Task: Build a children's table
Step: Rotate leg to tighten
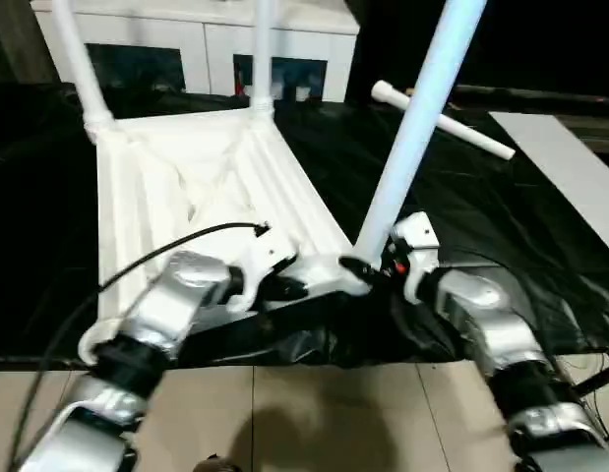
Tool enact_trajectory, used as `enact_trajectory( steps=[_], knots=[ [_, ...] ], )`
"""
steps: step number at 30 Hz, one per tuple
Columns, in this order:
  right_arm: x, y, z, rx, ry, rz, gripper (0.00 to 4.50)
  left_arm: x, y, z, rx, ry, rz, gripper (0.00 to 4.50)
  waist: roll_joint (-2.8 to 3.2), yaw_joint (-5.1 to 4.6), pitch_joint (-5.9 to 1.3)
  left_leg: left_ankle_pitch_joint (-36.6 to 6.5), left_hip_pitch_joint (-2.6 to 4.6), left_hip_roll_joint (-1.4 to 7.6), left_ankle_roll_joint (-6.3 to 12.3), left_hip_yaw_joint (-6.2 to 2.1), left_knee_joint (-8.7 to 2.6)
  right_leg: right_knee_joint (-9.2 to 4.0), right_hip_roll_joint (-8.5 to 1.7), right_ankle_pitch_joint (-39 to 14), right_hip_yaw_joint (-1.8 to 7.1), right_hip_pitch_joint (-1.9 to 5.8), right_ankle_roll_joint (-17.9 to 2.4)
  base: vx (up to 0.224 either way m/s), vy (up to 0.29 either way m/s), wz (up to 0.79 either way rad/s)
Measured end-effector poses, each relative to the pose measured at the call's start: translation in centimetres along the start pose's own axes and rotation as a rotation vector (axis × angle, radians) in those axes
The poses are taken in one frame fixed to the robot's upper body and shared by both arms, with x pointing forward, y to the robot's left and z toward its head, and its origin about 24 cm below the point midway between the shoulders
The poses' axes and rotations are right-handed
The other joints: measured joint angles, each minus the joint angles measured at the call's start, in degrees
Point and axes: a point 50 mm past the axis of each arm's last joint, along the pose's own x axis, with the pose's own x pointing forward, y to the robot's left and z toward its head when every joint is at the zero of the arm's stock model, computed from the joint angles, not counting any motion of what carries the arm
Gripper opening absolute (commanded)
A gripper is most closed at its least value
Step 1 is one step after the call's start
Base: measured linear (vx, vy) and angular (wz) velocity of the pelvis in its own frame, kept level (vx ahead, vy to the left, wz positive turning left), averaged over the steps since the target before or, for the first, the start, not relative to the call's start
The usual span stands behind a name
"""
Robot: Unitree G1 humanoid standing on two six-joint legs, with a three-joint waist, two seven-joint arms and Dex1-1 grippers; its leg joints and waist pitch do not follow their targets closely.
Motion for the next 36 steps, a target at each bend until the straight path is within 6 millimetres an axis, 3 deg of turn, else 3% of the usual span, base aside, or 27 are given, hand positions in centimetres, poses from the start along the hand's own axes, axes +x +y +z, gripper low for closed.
enact_trajectory(
  steps=[8, 10, 15, 16, 24, 36],
  knots=[
    [2.6, -0.5, 0.8, 0.214, 0.007, -0.461, 2.58, 5.4, -2.2, 2.7, -0.18, -0.035, 0.154, 0.0, 0.02, -0.05, 0.05, 0.0, -0.16, -0.04, 0.0, 0.02, -0.03, -0.27, -0.02, 0.0, 0.01, -0.07, 0.02, -0.007, 0.0, 0.0],
    [3.0, -0.1, 1.1, 0.299, -0.023, -0.508, 2.58, 6.1, -2.5, 3.1, -0.182, -0.044, 0.201, 0.0, 0.02, -0.39, 0.04, 0.0, -0.15, -0.08, 0.0, 0.05, 0.0, -0.25, -0.05, 0.1, 0.06, -0.11, 0.08, 0.0, 0.0, 0.0],
    [3.1, -0.3, 1.6, 0.31, -0.066, -0.495, 2.58, 6.1, -2.5, 3.5, -0.168, -0.065, 0.196, 0.0, -0.02, -0.42, -0.01, 0.01, -0.34, 0.02, -0.01, -0.02, -0.09, -0.22, 0.01, 0.71, -0.04, -0.49, 0.3, 0.021, -0.008, 0.0],
    [3.1, -0.3, 1.7, 0.309, -0.076, -0.487, 2.93, 6.0, -2.3, 3.5, -0.159, -0.068, 0.195, 0.0, -0.02, -0.34, -0.01, 0.01, -0.36, 0.05, -0.01, -0.02, -0.19, -0.22, 0.05, 0.66, -0.06, -0.54, 0.28, 0.0, 0.0, 0.0],
    [3.2, -0.2, 1.8, 0.28, -0.117, -0.467, 2.93, 5.3, -1.4, 3.2, -0.086, -0.091, 0.178, 0.0, 0.1, -0.28, 0.07, 0.01, -0.59, 0.06, -0.01, 0.07, -0.18, -0.25, 0.03, 0.62, -0.04, -0.74, 0.2, 0.0, 0.0, 0.0],
    [1.0, 0.2, 0.4, 0.114, -0.153, -0.386, 2.93, 4.6, -0.5, 3.2, -0.002, -0.107, 0.156, 0.0, 0.3, -0.11, 0.21, 0.01, -0.82, 0.06, -0.01, 0.1, -0.2, -0.24, 0.03, 0.62, -0.02, -0.97, 0.2, 0.0, 0.0, 0.0]
  ],
)
